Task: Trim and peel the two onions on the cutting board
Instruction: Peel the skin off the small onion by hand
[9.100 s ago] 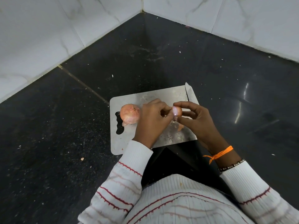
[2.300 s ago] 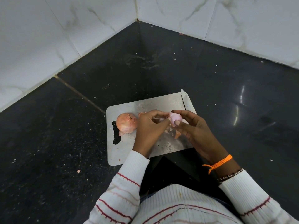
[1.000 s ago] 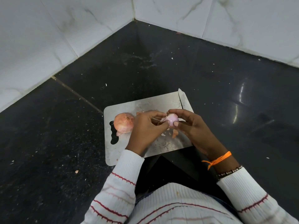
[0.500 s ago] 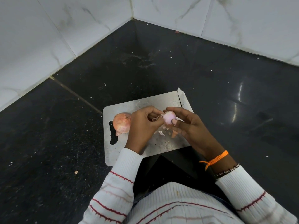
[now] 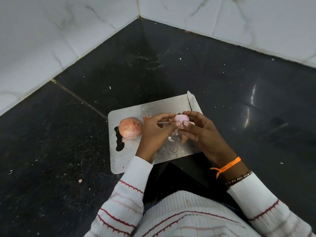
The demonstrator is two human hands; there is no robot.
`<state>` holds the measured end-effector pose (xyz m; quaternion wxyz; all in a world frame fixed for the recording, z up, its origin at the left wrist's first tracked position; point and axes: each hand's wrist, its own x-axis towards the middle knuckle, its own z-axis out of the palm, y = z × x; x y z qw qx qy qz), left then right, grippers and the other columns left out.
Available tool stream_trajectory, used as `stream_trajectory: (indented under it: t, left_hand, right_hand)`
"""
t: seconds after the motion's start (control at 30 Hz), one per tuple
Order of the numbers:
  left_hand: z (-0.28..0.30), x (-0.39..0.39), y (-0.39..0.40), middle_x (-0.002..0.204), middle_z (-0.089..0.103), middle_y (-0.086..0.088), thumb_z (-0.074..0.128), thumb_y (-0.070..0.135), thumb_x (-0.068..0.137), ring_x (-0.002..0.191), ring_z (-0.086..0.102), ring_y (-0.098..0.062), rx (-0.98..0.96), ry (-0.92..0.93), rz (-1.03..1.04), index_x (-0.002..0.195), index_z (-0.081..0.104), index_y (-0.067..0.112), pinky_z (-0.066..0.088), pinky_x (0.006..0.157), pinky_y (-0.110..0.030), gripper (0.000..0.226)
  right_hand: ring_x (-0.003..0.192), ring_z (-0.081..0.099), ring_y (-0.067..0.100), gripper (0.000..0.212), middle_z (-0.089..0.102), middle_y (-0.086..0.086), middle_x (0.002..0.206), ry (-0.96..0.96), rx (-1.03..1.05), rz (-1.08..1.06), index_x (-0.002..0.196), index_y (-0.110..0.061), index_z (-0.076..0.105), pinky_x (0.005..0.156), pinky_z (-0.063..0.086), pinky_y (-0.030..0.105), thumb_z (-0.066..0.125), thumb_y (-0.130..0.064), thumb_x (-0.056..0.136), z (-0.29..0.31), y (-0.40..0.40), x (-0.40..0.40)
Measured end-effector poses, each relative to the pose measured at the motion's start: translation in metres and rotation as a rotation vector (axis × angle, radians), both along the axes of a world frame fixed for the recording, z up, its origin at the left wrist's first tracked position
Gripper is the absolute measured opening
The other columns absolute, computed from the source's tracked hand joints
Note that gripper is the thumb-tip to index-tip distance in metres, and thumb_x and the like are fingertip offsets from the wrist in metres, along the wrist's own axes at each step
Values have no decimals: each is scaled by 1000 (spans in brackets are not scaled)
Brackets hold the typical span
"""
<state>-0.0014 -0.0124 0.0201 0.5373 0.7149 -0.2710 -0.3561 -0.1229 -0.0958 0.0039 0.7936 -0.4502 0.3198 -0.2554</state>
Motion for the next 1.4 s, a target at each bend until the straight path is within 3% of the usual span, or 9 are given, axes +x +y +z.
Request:
stream_trajectory:
  t: [0.13,0.3,0.63,0.83,1.03,1.17,1.27,1.4]
  left_hand:
    - [1,1,2,93,74,1,74,9,78,86,70,-10,-34,23,-1,100,72,15,57,78,-24,23]
    - [1,-1,1,92,73,0,73,6,78,83,69,-9,-43,29,26,97,72,17,56,74,-20,22]
    - [-5,-7,-2,95,71,-12,70,-7,72,86,69,-21,-88,107,155,92,71,12,58,77,-32,28]
    - [-9,-8,-2,90,72,-8,71,-6,74,89,69,-26,-105,147,225,86,72,14,58,81,-40,22]
    - [-7,-8,-3,97,72,-15,68,3,82,96,68,-32,-132,294,211,88,74,13,54,90,-46,13]
    - [-10,-10,-3,97,72,-5,79,19,74,97,68,-26,-141,187,133,91,74,18,54,89,-49,18]
    - [-12,-10,-2,97,72,-5,78,19,75,95,69,-23,-155,136,151,91,75,20,55,87,-47,16]
    - [-13,-8,-1,82,71,2,69,10,83,79,65,-7,-162,-101,185,83,74,21,54,75,-23,12]
  right_hand:
    - [94,68,23,38,60,13,116,53,-42,-4,109,-10,60,76,58,26,67,-14,72,0,0,-2]
    - [92,67,20,31,65,10,108,73,-87,-3,111,-4,60,75,58,26,64,0,80,-2,0,-1]
    - [98,67,25,37,65,13,115,116,-183,-10,113,-2,59,86,56,36,68,1,77,-7,2,5]
    - [94,67,24,36,62,14,114,66,-57,-43,114,0,58,74,58,27,65,3,80,-6,6,6]
    - [86,70,21,31,60,14,117,-12,19,-57,113,-5,57,76,59,30,59,-1,83,-2,1,3]
    - [92,69,20,27,57,19,122,-32,34,-50,114,-6,59,75,57,24,54,1,88,-2,2,2]
    - [91,69,19,27,59,19,120,-23,35,-23,114,-6,59,75,57,24,55,-1,87,0,3,2]
    - [96,67,24,23,60,19,118,-3,46,0,110,-7,61,78,58,26,56,-2,88,-1,5,3]
